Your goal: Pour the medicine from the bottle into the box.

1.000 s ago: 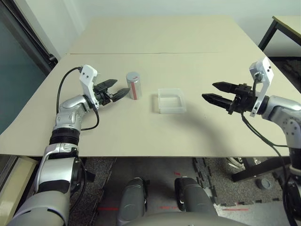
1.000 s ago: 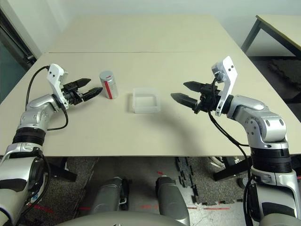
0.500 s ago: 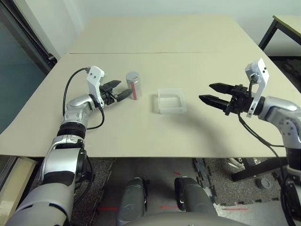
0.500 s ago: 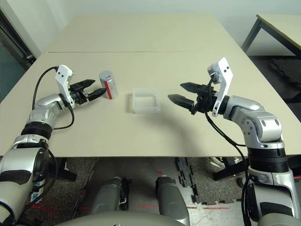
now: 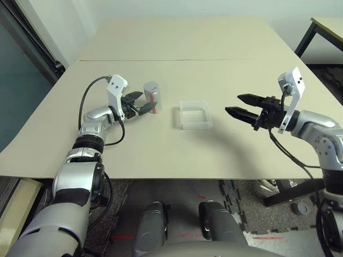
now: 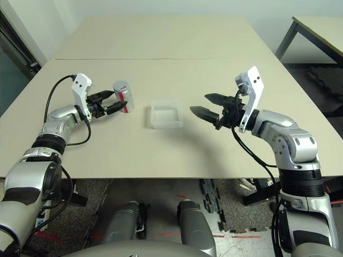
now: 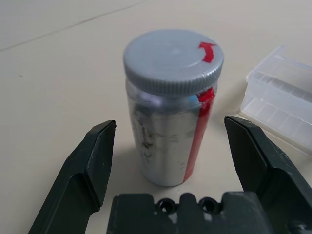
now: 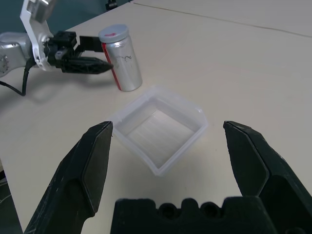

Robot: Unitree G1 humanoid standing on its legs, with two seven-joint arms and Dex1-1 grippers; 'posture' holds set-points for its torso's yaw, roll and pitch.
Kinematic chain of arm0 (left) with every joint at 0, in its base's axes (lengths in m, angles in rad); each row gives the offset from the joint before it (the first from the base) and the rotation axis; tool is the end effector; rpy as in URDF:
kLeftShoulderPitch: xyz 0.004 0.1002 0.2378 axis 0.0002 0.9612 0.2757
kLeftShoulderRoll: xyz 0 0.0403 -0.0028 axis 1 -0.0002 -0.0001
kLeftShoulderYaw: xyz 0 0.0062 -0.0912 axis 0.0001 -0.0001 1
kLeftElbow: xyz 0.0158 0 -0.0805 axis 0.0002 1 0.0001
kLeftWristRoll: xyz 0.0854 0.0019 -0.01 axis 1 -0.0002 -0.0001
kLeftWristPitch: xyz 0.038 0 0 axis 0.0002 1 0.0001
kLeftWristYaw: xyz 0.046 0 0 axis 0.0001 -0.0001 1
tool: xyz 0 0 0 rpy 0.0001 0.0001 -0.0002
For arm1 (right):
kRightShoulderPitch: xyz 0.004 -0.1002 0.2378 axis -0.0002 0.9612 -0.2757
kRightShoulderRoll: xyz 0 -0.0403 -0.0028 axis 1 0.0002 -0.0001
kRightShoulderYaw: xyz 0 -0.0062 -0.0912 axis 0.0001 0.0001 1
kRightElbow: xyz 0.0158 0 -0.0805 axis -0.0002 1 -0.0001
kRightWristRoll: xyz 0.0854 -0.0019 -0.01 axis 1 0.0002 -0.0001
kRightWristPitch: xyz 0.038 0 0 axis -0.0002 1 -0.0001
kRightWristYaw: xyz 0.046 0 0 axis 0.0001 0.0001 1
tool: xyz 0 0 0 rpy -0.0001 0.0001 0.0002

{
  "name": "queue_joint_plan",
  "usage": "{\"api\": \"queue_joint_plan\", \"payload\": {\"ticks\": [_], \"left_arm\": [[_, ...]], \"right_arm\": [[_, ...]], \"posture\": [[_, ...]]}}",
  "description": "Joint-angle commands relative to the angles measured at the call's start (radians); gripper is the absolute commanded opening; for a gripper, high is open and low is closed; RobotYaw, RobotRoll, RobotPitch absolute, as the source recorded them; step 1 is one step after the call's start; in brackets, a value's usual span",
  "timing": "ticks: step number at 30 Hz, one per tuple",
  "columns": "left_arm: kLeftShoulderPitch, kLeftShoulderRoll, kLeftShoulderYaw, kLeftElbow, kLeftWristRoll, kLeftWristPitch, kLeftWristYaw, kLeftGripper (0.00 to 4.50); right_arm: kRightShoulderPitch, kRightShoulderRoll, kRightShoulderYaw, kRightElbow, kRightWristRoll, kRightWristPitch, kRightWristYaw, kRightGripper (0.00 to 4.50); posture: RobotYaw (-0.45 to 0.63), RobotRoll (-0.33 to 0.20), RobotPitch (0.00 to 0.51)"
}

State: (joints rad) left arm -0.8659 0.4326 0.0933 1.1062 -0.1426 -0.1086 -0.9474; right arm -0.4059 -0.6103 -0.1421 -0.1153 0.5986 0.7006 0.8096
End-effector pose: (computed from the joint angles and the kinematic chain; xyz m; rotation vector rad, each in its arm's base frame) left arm 0.3133 0.2417 0.1227 0.1022 0.1464 -0.7290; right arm 0.2406 -0.2382 0.1726 0.0363 0.1353 0.8618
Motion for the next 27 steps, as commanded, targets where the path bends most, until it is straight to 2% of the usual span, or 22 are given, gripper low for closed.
{"api": "queue_joint_plan", "payload": {"ticks": [1, 27], "left_arm": [[-0.021, -0.010, -0.012, 0.035, 0.027, -0.020, 0.010, 4.46], [-0.080, -0.048, 0.002, 0.122, 0.052, -0.047, 0.091, 4.46]], "right_arm": [[0.009, -0.001, -0.020, -0.025, 0.018, 0.014, -0.012, 4.50], [-0.004, 0.009, -0.020, -0.053, 0.051, 0.038, -0.068, 4.50]], "posture": [[-0.11, 0.000, 0.105], [-0.12, 0.000, 0.114]]}}
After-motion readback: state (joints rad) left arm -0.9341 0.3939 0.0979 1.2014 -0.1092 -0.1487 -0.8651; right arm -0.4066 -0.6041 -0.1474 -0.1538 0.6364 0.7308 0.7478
